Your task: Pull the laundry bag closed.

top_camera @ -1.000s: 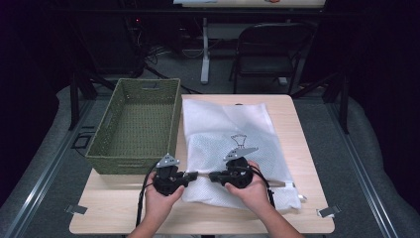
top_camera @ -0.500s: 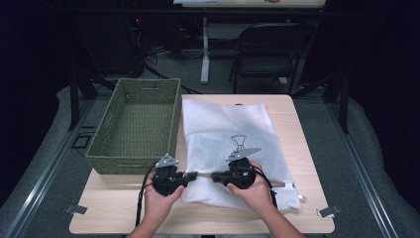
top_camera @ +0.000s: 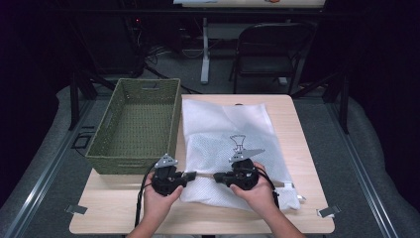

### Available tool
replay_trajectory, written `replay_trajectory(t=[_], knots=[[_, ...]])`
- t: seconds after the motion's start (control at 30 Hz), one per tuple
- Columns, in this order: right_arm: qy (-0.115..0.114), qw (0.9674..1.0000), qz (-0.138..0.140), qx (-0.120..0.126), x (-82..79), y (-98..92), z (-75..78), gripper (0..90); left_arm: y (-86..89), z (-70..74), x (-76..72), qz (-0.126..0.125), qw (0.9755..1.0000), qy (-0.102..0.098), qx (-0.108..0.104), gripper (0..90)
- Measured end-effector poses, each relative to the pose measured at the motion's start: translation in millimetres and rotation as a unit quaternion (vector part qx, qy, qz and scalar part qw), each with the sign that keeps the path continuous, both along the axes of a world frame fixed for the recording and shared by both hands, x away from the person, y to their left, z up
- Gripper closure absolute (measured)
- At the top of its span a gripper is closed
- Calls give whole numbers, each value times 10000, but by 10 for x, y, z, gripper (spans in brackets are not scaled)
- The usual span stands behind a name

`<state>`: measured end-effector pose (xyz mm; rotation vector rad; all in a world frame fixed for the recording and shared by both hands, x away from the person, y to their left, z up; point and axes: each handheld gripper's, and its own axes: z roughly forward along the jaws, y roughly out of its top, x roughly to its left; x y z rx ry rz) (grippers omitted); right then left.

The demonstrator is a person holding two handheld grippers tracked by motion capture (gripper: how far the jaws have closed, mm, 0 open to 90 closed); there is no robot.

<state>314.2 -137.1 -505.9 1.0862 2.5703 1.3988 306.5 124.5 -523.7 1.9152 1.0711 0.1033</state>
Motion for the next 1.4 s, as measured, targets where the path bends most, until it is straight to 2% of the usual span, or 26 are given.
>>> replay_trajectory(t=[0.93, 1.4], knots=[[-56, 9997, -251, 28, -106, -293, 94, 871, 4, -8, 1, 13, 10000, -16, -6, 807], [-76, 9995, -288, 52, -122, -352, 145, 871, 6, -6, 4, 14, 10000, -13, -21, 810]])
